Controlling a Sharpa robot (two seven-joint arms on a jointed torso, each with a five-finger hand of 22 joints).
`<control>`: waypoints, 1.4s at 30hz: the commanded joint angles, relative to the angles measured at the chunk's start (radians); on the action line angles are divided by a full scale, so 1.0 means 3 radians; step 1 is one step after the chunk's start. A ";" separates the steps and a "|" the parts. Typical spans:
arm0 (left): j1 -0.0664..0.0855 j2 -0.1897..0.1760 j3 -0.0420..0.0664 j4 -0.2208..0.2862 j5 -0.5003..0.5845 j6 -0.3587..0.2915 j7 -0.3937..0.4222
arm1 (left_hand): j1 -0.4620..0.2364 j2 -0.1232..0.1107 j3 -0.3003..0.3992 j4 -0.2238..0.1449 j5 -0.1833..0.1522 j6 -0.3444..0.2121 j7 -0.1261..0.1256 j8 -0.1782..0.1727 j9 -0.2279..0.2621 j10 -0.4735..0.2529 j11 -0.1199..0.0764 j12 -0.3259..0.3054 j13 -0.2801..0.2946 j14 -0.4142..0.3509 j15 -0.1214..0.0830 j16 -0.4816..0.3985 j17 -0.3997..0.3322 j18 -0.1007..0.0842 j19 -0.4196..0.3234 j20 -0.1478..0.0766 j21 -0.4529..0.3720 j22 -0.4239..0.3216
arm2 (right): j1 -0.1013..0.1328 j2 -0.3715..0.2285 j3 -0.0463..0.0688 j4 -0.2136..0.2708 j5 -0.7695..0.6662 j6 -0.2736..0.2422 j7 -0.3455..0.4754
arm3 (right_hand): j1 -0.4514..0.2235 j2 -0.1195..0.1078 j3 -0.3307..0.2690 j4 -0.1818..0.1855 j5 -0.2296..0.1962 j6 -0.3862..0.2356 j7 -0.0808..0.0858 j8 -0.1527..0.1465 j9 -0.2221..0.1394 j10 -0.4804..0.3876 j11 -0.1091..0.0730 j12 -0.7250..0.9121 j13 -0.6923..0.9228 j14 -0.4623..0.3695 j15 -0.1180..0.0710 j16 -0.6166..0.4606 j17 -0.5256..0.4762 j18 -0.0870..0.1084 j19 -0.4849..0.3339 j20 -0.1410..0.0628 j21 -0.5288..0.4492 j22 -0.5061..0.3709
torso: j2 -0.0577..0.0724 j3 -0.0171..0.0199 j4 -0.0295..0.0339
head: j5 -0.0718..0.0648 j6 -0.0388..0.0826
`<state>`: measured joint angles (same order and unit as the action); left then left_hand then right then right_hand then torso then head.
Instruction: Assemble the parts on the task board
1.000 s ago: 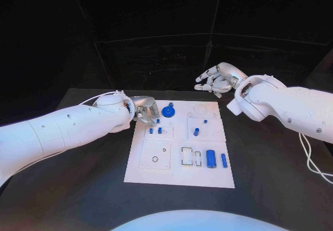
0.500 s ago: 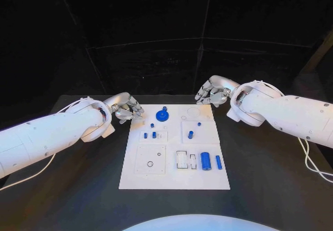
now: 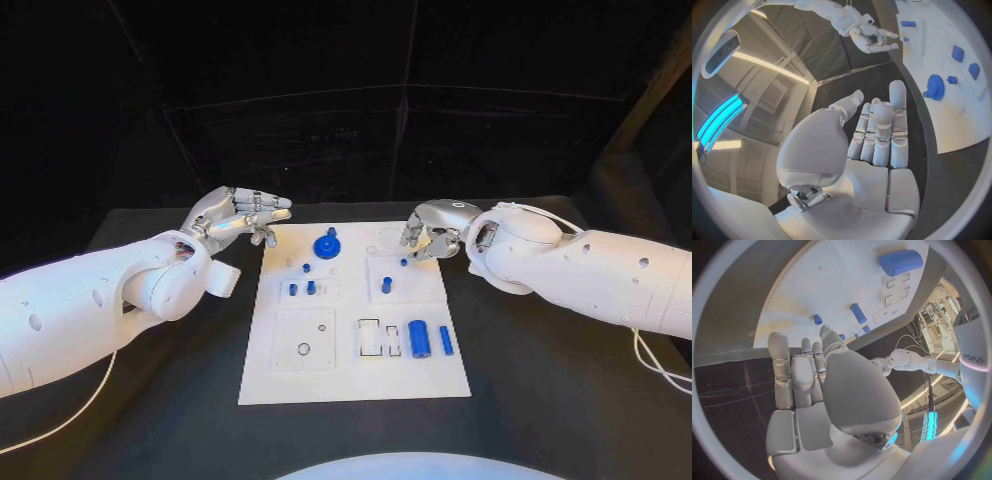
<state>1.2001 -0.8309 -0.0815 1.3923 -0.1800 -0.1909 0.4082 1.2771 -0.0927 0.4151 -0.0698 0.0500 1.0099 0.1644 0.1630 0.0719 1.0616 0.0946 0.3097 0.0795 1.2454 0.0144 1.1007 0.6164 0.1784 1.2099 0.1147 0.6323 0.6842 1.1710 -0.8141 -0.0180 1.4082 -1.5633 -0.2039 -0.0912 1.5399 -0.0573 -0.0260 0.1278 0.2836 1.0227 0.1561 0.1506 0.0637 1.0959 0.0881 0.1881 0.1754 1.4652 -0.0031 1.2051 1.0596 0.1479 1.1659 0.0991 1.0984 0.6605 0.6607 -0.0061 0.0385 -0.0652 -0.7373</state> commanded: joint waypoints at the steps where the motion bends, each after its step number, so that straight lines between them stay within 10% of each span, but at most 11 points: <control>1: -0.0003 -0.0015 0.0002 0.0052 0.0564 0.0079 0.0308 | -0.0035 0.0007 -0.0021 0.0005 0.0022 0.0020 0.0001 0.0013 -0.0004 0.0022 0.0006 0.0014 0.0000 -0.0031 -0.0001 -0.0011 -0.0009 0.0018 -0.0028 0.0003 -0.0007 -0.0005 | -0.0019 0.0019 0.0002 0.0007 -0.0281 0.0082 -0.0077 | 0.0001 -0.0044 0.0011 0.0017 -0.0027 -0.0025 0.0017 -0.0019 0.0002 -0.0028 0.0015 -0.0033 -0.0032 0.0054 0.0025 -0.0013 0.0005 0.0040 0.0007 0.0032 -0.0017 -0.0003 | 0.0002 0.0000 0.0006 | -0.0006 -0.0003; 28: -0.0011 -0.0039 0.0002 0.0107 0.0621 0.0027 0.0275 | -0.0020 0.0021 -0.0016 -0.0004 0.0023 0.0020 0.0008 0.0019 -0.0007 0.0019 0.0007 0.0025 -0.0002 -0.0059 -0.0003 -0.0048 -0.0076 0.0018 -0.0030 0.0000 -0.0032 -0.0023 | -0.0100 0.0166 0.0001 -0.0091 -0.0359 0.0330 -0.0124 | 0.0117 0.0036 0.0391 -0.0009 -0.0156 0.0093 -0.0005 -0.0012 0.0009 0.0151 -0.0006 -0.0177 -0.0268 0.0077 0.0008 0.0074 0.0100 0.0011 0.0123 0.0026 0.0126 0.0207 | 0.0004 0.0003 -0.0002 | 0.0015 -0.0023; 42: -0.0011 -0.0038 0.0002 0.0100 0.0621 0.0013 0.0243 | 0.0003 0.0023 -0.0011 -0.0025 0.0023 0.0001 0.0026 0.0017 -0.0012 -0.0001 0.0018 0.0029 -0.0008 -0.0090 0.0004 -0.0084 -0.0140 0.0016 -0.0034 0.0001 -0.0058 -0.0043 | -0.0114 0.0202 0.0001 -0.0124 -0.0374 0.0378 -0.0183 | 0.0098 -0.0032 0.0938 -0.0040 -0.0317 0.0202 -0.0022 -0.0062 0.0011 0.0333 -0.0024 -0.0303 -0.0361 0.0103 -0.0017 0.0191 0.0212 -0.0023 0.0210 0.0006 0.0286 0.0434 | 0.0003 0.0004 0.0002 | 0.0012 -0.0048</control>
<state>1.1959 -0.8420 -0.0814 1.4220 0.0013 -0.1880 0.4776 1.2777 -0.0933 0.4124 -0.0730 0.0500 1.0096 0.1642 0.1629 0.0699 1.0615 0.0947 0.3138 0.0785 1.2255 0.0145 1.0795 0.5760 0.1777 1.2068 0.1178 0.6197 0.6724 1.1423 -0.7546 -0.0132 1.3735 -1.6676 -0.1264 -0.1326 1.5593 -0.0650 0.2373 0.1212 0.1976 1.0746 0.1488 0.1354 0.0660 1.1870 0.0805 0.1003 0.0658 1.4657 -0.0007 1.2570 1.1188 0.1476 1.2227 0.1011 1.1772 0.7814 0.6615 -0.0053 0.0378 -0.0600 -0.7511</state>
